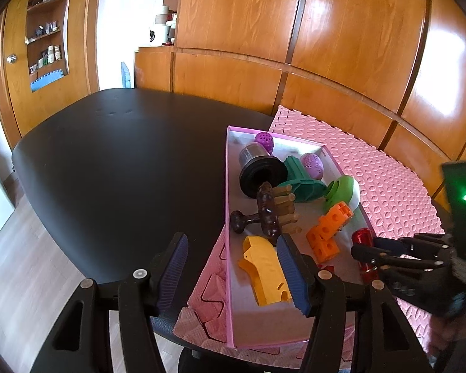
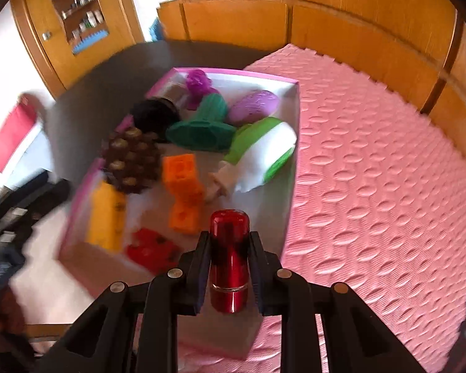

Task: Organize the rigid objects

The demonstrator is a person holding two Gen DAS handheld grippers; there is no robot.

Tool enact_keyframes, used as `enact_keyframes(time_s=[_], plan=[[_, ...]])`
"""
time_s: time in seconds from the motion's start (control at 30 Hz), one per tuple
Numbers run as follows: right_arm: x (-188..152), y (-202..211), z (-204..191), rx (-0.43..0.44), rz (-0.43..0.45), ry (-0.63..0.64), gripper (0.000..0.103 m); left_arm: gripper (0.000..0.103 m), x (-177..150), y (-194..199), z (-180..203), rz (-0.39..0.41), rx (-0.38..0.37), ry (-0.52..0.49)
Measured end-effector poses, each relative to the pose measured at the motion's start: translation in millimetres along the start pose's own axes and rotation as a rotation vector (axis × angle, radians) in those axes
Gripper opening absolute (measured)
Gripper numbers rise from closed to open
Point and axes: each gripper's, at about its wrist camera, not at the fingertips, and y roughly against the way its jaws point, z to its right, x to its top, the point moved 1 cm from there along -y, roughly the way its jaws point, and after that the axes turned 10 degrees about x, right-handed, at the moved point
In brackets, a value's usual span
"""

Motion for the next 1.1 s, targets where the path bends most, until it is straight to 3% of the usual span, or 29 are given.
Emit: enact_keyframes(time_s=[0.17,0.47,0.7,0.97,1.1], plan=[[-3,-13,-9,-0.083,0.019,0.066,0.022,0.062,1,0,0,0.005,0.011,-0.002],[-7,-17,-7,-0.034,0.054,0.021,0.027,0.071,1,2,0,0.017,0.038,-0.004],[-9,14,-8,-0.020,0.174,-0.011,0.038,0.079,0,7,4,0.025,0.053,-0.018],[-12,42,-9,-0.061,0.295,-0.080,0.040,0.103,1,20,10,0.057,0.066,-0.022],[-15,49,-11,-0.081,0.330,-0.097,0.040,0.103,0,30,9,0.080,0.072,-0.010]])
